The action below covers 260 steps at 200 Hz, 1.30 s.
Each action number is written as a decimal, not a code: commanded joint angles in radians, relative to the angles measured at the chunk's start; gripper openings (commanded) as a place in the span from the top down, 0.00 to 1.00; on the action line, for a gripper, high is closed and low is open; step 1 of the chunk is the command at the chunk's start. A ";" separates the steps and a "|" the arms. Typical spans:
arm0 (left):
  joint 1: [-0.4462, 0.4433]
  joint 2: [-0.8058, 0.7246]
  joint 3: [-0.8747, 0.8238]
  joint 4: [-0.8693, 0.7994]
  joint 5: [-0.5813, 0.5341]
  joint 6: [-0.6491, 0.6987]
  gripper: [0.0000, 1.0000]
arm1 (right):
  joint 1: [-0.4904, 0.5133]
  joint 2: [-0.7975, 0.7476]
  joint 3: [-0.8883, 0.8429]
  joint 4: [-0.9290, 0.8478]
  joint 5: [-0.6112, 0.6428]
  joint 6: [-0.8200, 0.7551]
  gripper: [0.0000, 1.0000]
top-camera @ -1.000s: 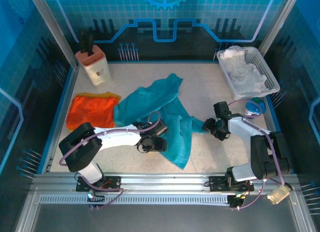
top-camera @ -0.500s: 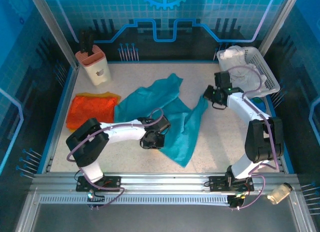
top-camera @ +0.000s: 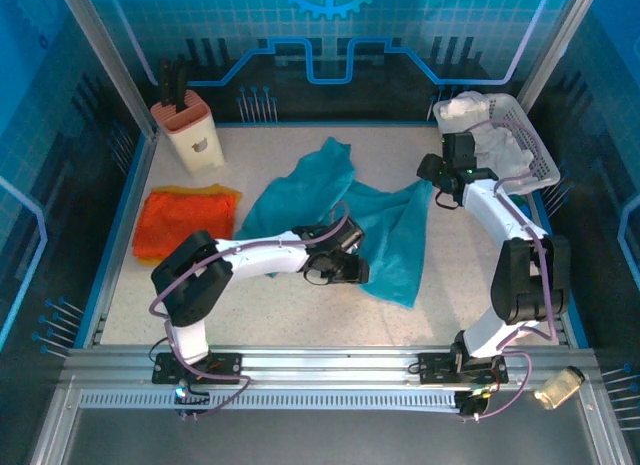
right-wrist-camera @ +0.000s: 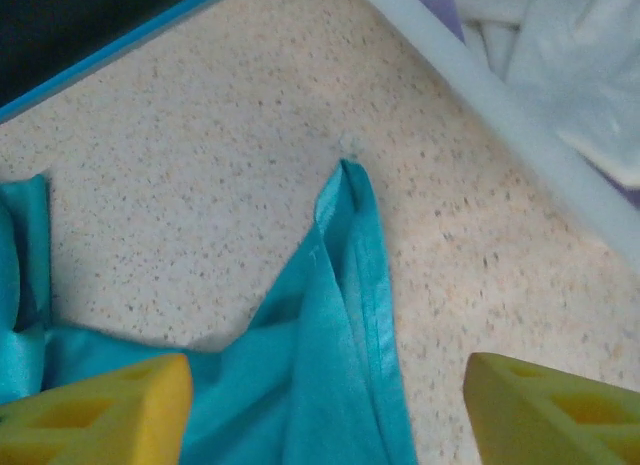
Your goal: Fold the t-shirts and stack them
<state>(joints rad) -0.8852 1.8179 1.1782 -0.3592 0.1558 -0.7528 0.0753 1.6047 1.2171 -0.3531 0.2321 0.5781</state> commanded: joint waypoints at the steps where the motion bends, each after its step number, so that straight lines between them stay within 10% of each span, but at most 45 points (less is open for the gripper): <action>1: 0.062 -0.051 0.023 -0.084 0.035 0.077 0.51 | 0.001 -0.083 -0.008 -0.093 -0.056 -0.021 0.18; 29: 0.204 -0.113 0.021 -0.199 0.028 0.187 0.49 | 0.037 -0.143 -0.041 -0.196 -0.150 -0.052 0.00; 123: 0.532 0.020 0.076 -0.204 -0.090 0.350 0.48 | 0.329 -0.289 -0.485 -0.009 -0.365 0.186 0.04; 189: 0.572 0.141 0.089 -0.239 -0.067 0.295 0.56 | 0.270 -0.126 -0.516 -0.035 -0.367 0.171 0.04; 260: 0.489 -0.117 -0.344 0.016 0.050 0.010 0.59 | -0.008 -0.196 -0.521 -0.126 -0.343 0.105 0.06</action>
<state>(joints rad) -0.3382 1.7592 0.9768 -0.3515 0.1738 -0.5915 0.1501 1.4452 0.7132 -0.3962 -0.1539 0.7227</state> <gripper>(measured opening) 0.410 0.945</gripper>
